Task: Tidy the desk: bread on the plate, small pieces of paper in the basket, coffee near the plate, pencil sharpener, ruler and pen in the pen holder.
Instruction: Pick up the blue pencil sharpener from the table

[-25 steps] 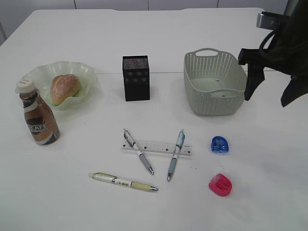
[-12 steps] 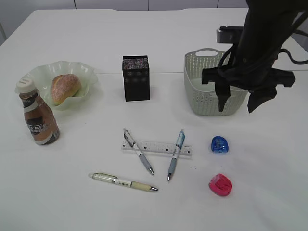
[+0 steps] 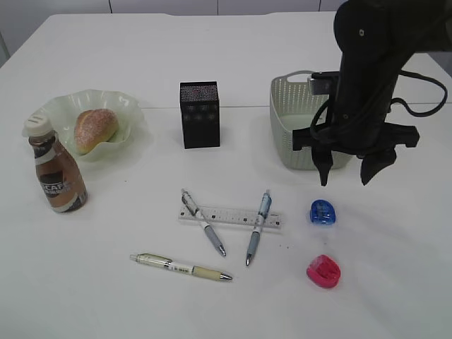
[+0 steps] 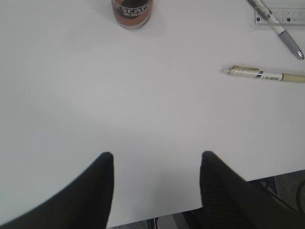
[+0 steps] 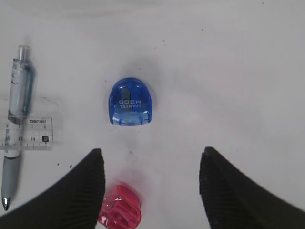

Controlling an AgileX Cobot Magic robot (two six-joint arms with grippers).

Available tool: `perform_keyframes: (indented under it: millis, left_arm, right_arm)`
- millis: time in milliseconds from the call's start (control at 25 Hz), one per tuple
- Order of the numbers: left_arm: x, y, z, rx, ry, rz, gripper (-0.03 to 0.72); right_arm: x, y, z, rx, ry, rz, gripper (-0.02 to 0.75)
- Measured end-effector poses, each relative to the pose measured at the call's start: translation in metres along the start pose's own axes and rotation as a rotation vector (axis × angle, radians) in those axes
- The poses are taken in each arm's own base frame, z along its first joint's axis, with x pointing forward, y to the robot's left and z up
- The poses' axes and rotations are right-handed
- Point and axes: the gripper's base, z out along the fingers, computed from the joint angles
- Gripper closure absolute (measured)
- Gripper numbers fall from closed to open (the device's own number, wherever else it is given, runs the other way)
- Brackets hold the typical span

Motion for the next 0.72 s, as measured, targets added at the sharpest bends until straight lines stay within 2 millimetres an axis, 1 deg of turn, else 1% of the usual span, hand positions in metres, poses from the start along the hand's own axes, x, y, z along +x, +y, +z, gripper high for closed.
perform_keyframes:
  millis: [400, 720]
  left_arm:
    - [0.0001, 0.0005, 0.0000, -0.005, 0.002, 0.002, 0.281]
    - [0.0001, 0.0021, 0.0000, -0.023, 0.001, 0.011, 0.284]
  right_arm:
    - [-0.0064, -0.0028, 0.0005, 0.034, -0.068, -0.032, 0.279]
    - [-0.0084, 0.0006, 0.0003, -0.004, -0.090, -0.008, 0.272]
